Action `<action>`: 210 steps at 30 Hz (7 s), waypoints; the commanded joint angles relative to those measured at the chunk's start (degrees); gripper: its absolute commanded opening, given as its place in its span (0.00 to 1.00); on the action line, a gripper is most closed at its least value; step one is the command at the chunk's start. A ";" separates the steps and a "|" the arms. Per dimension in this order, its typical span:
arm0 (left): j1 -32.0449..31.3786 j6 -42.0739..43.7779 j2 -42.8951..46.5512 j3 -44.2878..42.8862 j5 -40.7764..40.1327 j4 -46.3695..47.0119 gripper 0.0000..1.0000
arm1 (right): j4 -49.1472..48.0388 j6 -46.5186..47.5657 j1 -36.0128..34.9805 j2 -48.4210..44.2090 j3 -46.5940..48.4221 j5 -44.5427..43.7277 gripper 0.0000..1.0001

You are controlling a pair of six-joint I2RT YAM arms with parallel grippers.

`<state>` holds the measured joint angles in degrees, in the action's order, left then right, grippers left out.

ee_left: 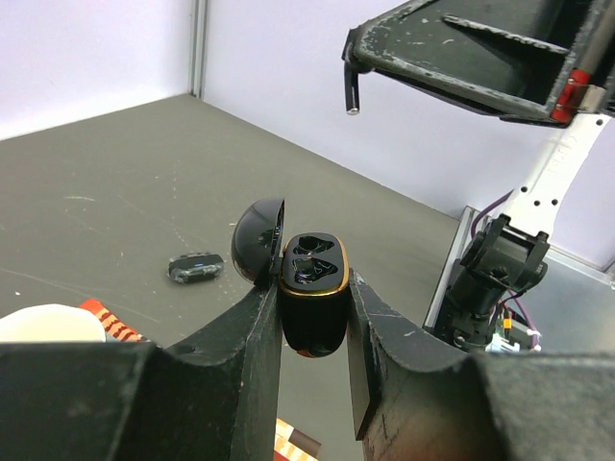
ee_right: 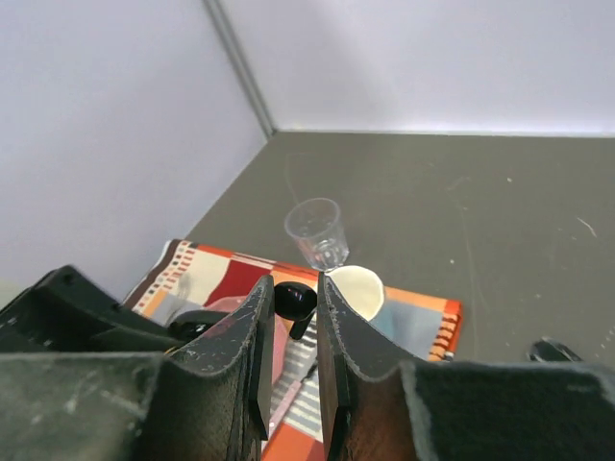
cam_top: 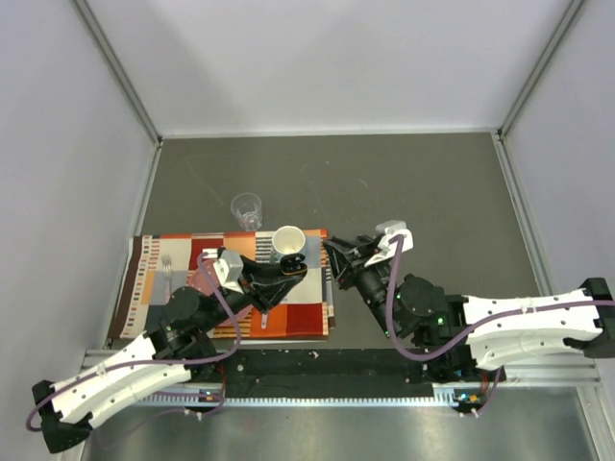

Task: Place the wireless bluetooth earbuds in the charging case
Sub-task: Place the earbud in the charging case, then adjust the earbud with the charging case.

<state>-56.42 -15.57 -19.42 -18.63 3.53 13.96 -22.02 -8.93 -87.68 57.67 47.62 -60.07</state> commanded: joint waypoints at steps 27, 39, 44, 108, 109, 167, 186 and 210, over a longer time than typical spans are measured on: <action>-0.18 11.79 1.49 0.09 5.17 9.25 0.00 | 5.59 1.72 -2.50 3.77 6.52 16.48 0.00; -0.18 10.92 0.87 0.18 4.91 7.23 0.00 | 1.28 3.13 -2.50 2.80 6.44 16.57 0.00; -0.18 10.12 0.79 0.44 5.96 8.28 0.00 | 1.02 5.14 -2.50 3.76 6.35 14.99 0.00; -0.18 8.72 4.21 1.23 2.63 11.97 0.00 | 9.98 8.58 -2.76 4.91 4.24 18.94 0.00; -0.18 8.80 4.30 1.49 2.10 11.89 0.00 | 9.89 8.58 -2.67 4.73 4.24 19.11 0.00; -0.18 10.30 1.93 1.05 5.61 14.43 0.00 | 29.59 -52.32 21.58 0.95 9.43 63.66 0.86; -0.18 15.05 1.67 2.37 8.42 17.16 0.00 | 19.30 -59.01 23.78 4.21 5.47 71.06 0.51; -0.18 14.08 2.28 3.43 8.60 17.07 0.00 | 14.02 -61.47 25.36 4.56 3.36 72.11 0.38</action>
<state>-56.62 -1.32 -17.37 -15.31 11.31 28.53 -4.16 -69.89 -62.83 62.00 50.98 10.72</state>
